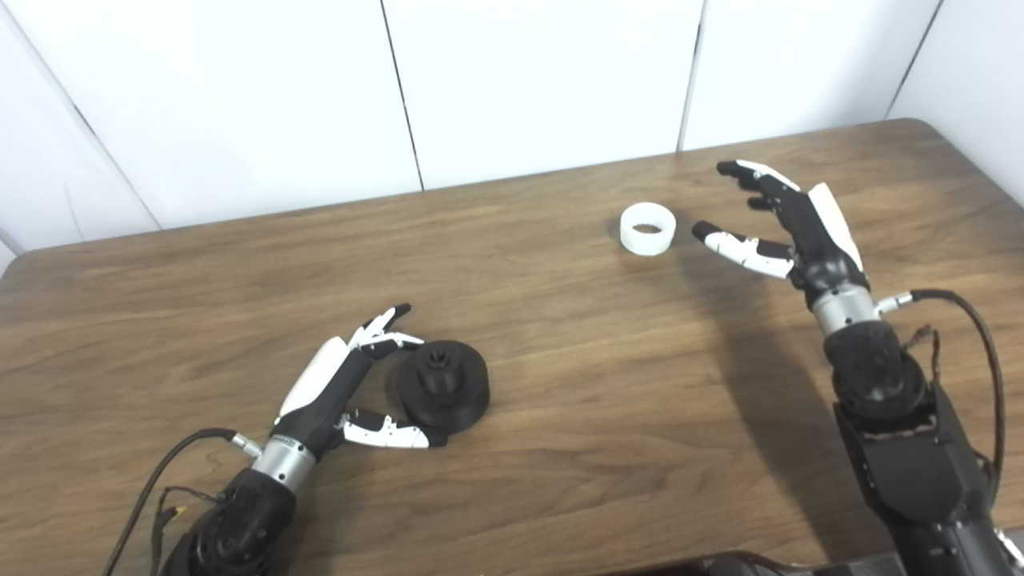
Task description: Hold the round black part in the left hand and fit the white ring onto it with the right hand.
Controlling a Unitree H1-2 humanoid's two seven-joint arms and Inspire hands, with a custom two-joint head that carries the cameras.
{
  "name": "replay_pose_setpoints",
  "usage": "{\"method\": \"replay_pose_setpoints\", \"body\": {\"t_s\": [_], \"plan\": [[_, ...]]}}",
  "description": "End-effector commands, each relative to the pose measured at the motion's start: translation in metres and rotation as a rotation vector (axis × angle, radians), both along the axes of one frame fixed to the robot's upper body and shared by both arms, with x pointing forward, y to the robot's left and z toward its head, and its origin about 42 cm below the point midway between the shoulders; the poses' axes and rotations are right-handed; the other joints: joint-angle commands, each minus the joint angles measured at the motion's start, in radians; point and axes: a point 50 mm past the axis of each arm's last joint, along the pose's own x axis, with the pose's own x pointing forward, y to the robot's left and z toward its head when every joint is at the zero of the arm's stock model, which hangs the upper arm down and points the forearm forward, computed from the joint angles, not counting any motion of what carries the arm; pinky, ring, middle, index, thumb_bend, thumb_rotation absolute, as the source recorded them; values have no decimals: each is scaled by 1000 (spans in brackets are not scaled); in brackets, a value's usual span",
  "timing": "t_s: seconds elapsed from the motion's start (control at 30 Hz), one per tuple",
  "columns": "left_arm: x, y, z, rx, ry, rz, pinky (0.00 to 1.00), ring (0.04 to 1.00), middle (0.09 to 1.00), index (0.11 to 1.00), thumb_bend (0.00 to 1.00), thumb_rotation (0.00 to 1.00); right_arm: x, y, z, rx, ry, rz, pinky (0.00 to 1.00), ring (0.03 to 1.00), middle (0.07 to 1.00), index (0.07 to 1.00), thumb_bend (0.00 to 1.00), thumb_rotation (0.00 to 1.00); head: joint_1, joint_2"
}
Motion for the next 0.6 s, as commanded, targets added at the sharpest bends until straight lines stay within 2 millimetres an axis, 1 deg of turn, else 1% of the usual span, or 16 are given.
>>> {"method": "replay_pose_setpoints", "body": {"t_s": [0.0, 0.1, 0.2, 0.27, 0.37, 0.43, 0.47, 0.53, 0.57], "plan": [[1, 1, -6, 35, 51, -16, 1000, 1000, 1000, 633, 923, 331, 16, 0, 28, -51, -41, 13, 882, 935, 913, 826, 693, 399, 2, 2], [1, 1, -6, 28, 49, -13, 1000, 1000, 1000, 632, 924, 333, 24, 2, 31, -96, 1, 30, 887, 946, 929, 835, 705, 423, 9, 0], [1, 2, -8, 22, 49, -10, 1000, 1000, 1000, 628, 922, 320, 31, 4, 31, -133, 31, 53, 852, 943, 945, 847, 709, 456, 12, 0], [1, 2, -7, 28, 52, -12, 1000, 1000, 1000, 629, 922, 326, 36, 7, 31, -135, 63, 65, 853, 945, 957, 855, 718, 463, 14, 1], [0, 2, -7, 29, 53, -13, 1000, 1000, 1000, 631, 926, 343, 44, 11, 30, -166, 123, 76, 835, 957, 985, 879, 772, 532, 21, 2], [0, 2, -7, 25, 50, -14, 1000, 1000, 1000, 631, 926, 341, 47, 14, 29, -184, 154, 77, 833, 963, 992, 886, 794, 554, 22, 2], [-1, 2, -7, 24, 47, -14, 1000, 1000, 1000, 630, 925, 339, 49, 15, 28, -181, 170, 81, 832, 970, 996, 891, 827, 578, 23, 2], [-1, 2, -7, 24, 46, -14, 1000, 1000, 1000, 630, 923, 336, 53, 18, 25, -171, 192, 87, 839, 987, 999, 897, 877, 590, 24, 3], [-1, 2, -7, 24, 46, -14, 1000, 1000, 1000, 630, 923, 336, 54, 20, 24, -172, 200, 90, 817, 985, 1000, 897, 910, 592, 25, 5]]}}
